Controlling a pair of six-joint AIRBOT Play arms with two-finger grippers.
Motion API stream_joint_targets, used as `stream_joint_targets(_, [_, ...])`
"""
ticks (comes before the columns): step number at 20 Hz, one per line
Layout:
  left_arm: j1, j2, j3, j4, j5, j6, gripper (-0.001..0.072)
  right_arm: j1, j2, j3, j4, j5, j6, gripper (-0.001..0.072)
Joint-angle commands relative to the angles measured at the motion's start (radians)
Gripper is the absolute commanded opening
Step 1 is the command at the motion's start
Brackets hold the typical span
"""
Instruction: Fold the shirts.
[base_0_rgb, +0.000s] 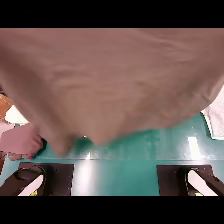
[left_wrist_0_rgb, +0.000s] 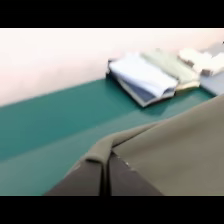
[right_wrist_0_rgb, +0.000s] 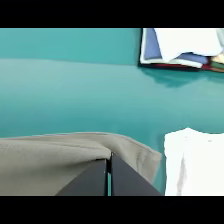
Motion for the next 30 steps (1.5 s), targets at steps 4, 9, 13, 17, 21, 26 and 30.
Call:
stream_joint_targets(4, [0.000, -0.320, -0.272, 0.066, -0.016, 0.005, 0.0020, 0.169, -0.407, 0.057, -0.130, 0.047, 0.023, 0.0014])
stream_joint_targets(9, [0.000, -0.658, -0.341, 0.067, 0.201, 0.005, 0.0021, 0.206, -0.653, -0.025, -0.128, -0.088, 0.021, 0.0014])
stream_joint_targets(13, [0.001, -0.734, -0.340, 0.067, 0.265, 0.001, 0.0319, 0.198, -0.745, 0.060, -0.085, -0.074, 0.022, 0.0196])
stream_joint_targets(17, [0.064, -0.724, -0.235, 0.074, 0.050, -0.012, 0.0617, 0.146, -0.708, 0.053, 0.034, -0.012, 0.002, 0.0388])
stream_joint_targets(21, [0.185, -0.598, -0.277, 0.080, -0.124, 0.006, 0.0617, 0.040, -0.558, -0.216, 0.237, 0.010, -0.048, 0.0387])
stream_joint_targets(26, [0.291, -0.359, -0.702, 0.081, -0.107, 0.006, 0.0617, -0.021, -0.320, -0.626, 0.332, -0.076, -0.118, 0.0386])
stream_joint_targets(30, [0.314, -0.280, -1.003, 0.068, -0.018, 0.004, 0.0617, -0.020, -0.209, -0.794, 0.334, -0.127, -0.119, 0.0386])
